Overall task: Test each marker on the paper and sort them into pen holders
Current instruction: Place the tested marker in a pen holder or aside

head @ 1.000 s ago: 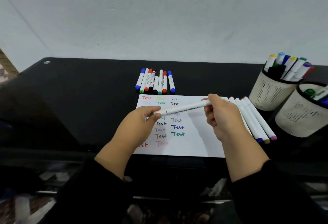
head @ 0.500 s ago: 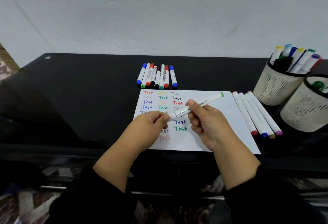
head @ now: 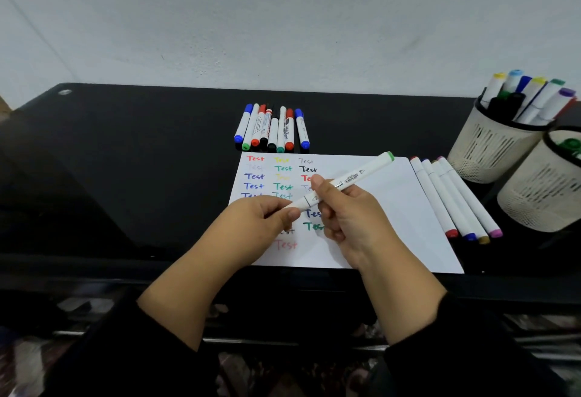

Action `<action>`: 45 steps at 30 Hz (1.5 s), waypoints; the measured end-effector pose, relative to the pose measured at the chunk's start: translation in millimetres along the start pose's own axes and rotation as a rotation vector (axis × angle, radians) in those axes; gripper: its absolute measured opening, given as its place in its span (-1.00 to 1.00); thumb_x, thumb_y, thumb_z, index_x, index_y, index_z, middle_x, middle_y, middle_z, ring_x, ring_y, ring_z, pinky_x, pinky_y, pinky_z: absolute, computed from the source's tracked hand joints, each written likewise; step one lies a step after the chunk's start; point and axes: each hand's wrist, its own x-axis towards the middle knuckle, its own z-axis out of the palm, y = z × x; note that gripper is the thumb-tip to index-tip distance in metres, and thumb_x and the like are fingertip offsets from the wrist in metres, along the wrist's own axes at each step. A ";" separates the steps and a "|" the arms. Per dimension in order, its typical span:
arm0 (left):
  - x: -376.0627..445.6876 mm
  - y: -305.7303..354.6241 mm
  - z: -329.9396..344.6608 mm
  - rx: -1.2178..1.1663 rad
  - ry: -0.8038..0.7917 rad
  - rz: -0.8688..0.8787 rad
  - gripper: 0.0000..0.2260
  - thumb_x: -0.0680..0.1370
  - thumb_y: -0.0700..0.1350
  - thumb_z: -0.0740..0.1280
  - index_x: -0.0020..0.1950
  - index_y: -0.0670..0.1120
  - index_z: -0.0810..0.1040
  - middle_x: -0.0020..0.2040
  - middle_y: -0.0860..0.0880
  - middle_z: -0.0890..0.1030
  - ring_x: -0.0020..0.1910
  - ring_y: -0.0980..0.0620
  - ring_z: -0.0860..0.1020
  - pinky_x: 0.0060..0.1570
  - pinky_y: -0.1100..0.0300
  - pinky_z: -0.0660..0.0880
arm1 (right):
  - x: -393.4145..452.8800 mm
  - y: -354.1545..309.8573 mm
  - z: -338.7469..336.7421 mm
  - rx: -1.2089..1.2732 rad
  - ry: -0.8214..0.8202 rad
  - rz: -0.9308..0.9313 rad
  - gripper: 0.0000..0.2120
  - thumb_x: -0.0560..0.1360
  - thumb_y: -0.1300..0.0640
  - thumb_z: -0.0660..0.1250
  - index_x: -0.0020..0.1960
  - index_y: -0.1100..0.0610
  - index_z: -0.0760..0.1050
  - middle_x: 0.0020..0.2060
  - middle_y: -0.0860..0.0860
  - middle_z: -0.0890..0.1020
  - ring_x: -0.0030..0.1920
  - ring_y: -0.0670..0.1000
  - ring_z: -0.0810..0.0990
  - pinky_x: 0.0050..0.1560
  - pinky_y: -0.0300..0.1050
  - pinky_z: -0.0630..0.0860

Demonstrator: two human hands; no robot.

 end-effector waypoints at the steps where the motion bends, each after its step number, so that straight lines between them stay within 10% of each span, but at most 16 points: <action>1: -1.0 -0.3 -0.3 -0.009 0.005 0.005 -0.82 0.55 0.09 0.26 -0.23 0.15 0.54 -0.33 0.16 0.54 -0.47 0.39 0.41 -0.50 0.49 0.29 | -0.6 -0.9 0.5 0.004 0.011 0.000 -0.80 0.49 0.06 0.39 -0.23 0.12 0.46 -0.54 -0.02 0.37 -0.60 -0.12 0.21 -0.60 -0.30 0.16; 25: -2.1 4.7 -10.1 -0.108 -0.021 -0.069 -0.81 0.52 0.13 0.26 -0.23 0.15 0.59 -0.26 0.13 0.62 -0.28 0.18 0.49 -0.30 0.34 0.38 | -5.0 -5.8 19.8 -0.039 0.041 -0.064 -0.79 0.57 0.10 0.28 -0.23 0.11 0.44 -0.66 -0.13 0.39 -0.62 -0.15 0.23 -0.53 -0.27 0.18; 30: -12.3 -10.8 -24.7 -0.383 -0.108 -0.037 -0.64 0.35 0.21 0.31 -0.20 -0.06 0.69 -0.32 0.05 0.65 -0.19 0.11 0.63 0.15 0.09 0.50 | 11.7 -21.3 0.0 0.186 0.067 -0.108 -0.75 0.58 0.14 0.24 -0.27 0.11 0.38 -0.63 -0.08 0.30 -0.63 -0.16 0.19 -0.60 -0.33 0.14; 35: -11.5 -16.2 -30.5 -0.253 0.000 -0.107 -0.70 0.42 0.19 0.32 -0.26 0.00 0.67 -0.23 0.09 0.68 -0.13 0.20 0.61 -0.12 0.33 0.39 | 13.5 -20.9 -8.0 0.081 0.113 -0.084 -0.72 0.58 0.08 0.26 -0.30 0.09 0.37 -0.58 -0.05 0.28 -0.57 -0.11 0.18 -0.52 -0.27 0.14; 42: 0.5 -19.9 -10.1 0.055 0.139 -0.081 -0.67 0.52 0.16 0.28 0.25 0.12 0.53 0.11 0.19 0.58 -0.15 0.28 0.43 -0.26 0.41 0.30 | 2.3 -8.6 -7.8 -0.038 0.188 -0.064 -0.77 0.55 -0.02 0.28 -0.16 0.11 0.52 -0.52 -0.01 0.47 -0.55 -0.11 0.29 -0.50 -0.26 0.23; 45: -0.3 -19.6 -8.6 0.120 0.162 -0.032 -0.72 0.54 0.15 0.26 0.20 0.12 0.56 -0.11 0.26 0.53 -0.20 0.25 0.44 -0.27 0.42 0.31 | -2.7 -5.5 -15.7 -0.103 0.187 -0.113 -0.78 0.54 -0.05 0.30 -0.13 0.10 0.52 -0.48 0.01 0.57 -0.51 -0.09 0.36 -0.51 -0.28 0.29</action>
